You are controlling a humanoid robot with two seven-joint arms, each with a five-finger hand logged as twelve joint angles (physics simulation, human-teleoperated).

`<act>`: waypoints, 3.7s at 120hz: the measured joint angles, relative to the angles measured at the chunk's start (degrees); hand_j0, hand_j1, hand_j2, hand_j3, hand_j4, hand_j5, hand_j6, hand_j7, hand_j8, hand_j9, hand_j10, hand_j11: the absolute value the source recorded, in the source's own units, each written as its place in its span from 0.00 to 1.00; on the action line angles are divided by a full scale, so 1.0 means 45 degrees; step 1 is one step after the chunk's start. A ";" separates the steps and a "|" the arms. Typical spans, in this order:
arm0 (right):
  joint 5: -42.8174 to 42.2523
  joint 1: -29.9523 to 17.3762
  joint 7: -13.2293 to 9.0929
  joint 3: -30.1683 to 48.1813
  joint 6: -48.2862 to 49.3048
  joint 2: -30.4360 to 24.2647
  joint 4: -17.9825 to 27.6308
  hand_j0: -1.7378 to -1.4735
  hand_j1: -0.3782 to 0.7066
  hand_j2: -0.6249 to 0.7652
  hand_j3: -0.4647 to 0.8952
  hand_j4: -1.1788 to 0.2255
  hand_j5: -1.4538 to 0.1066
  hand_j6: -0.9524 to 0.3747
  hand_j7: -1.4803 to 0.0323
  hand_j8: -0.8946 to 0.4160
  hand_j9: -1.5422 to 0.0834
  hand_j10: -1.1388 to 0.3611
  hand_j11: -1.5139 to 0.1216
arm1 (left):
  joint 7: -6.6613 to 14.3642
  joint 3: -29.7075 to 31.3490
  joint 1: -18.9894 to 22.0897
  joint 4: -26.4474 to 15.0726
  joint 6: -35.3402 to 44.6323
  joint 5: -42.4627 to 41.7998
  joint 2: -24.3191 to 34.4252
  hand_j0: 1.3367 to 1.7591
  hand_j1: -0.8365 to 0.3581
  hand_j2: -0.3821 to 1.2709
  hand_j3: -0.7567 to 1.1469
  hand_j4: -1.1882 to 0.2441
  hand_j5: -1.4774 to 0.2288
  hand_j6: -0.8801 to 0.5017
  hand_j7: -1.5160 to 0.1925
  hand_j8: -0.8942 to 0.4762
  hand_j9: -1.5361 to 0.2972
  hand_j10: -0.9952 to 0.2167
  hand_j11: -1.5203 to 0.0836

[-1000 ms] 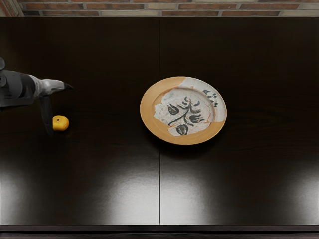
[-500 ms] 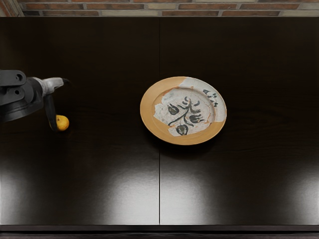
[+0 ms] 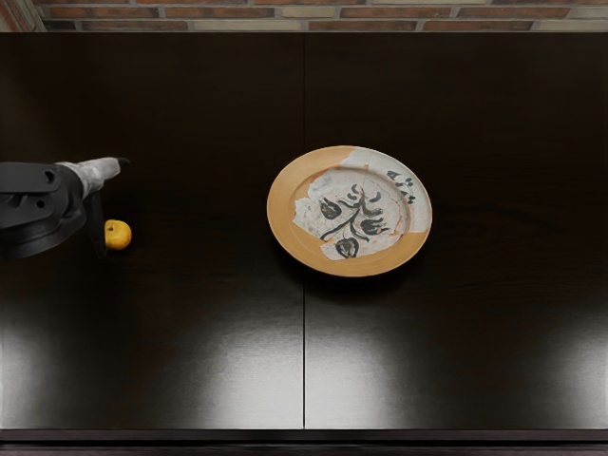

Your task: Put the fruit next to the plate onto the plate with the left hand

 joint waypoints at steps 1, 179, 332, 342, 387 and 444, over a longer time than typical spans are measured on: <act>0.0000 0.0000 0.0000 0.0000 -0.0001 0.0000 0.0000 0.30 0.05 0.45 0.34 0.82 0.91 0.70 0.96 0.66 0.93 0.74 0.91 | 0.0000 0.0019 0.0000 -0.0012 0.0025 0.0002 0.0000 0.76 0.98 0.23 0.40 0.82 0.86 0.63 0.88 0.64 0.83 0.81 0.94; 0.0000 0.0000 0.0000 0.0000 -0.0005 0.0000 0.0000 0.30 0.05 0.45 0.34 0.82 0.91 0.70 0.96 0.66 0.93 0.74 0.91 | 0.0019 0.1158 0.0508 -0.0966 0.2294 0.0913 -0.0527 0.76 0.68 0.27 0.40 0.61 0.63 0.41 0.65 0.42 0.61 0.56 0.69; 0.0000 0.0000 0.0000 0.0000 -0.0002 0.0000 0.0000 0.30 0.05 0.45 0.34 0.82 0.91 0.70 0.96 0.66 0.93 0.74 0.91 | 0.0020 0.2209 0.0625 -0.1144 0.3550 0.1468 -0.0772 0.76 0.51 0.29 0.40 0.49 0.50 0.29 0.52 0.30 0.50 0.42 0.56; 0.0000 0.0000 0.0000 0.0000 0.0002 0.0000 0.0000 0.30 0.05 0.45 0.34 0.82 0.91 0.70 0.96 0.66 0.93 0.74 0.91 | 0.0020 0.2256 0.0644 -0.1096 0.3551 0.1468 -0.0762 0.76 0.51 0.29 0.40 0.49 0.50 0.28 0.52 0.30 0.49 0.42 0.55; 0.0000 0.0000 0.0000 0.0000 0.0004 0.0000 0.0000 0.30 0.05 0.45 0.34 0.82 0.91 0.70 0.96 0.66 0.93 0.74 0.91 | 0.0005 0.2452 0.0756 -0.1018 0.3604 0.1486 -0.0762 0.76 0.47 0.30 0.40 0.46 0.47 0.26 0.49 0.27 0.47 0.39 0.52; 0.0000 0.0000 0.0000 0.0000 0.0000 0.0000 0.0000 0.30 0.05 0.45 0.34 0.82 0.91 0.70 0.96 0.66 0.93 0.74 0.91 | 0.0053 0.2506 0.0800 -0.0953 0.3641 0.1471 -0.0976 0.80 0.44 0.31 0.42 0.46 0.41 0.32 0.42 0.21 0.40 0.31 0.45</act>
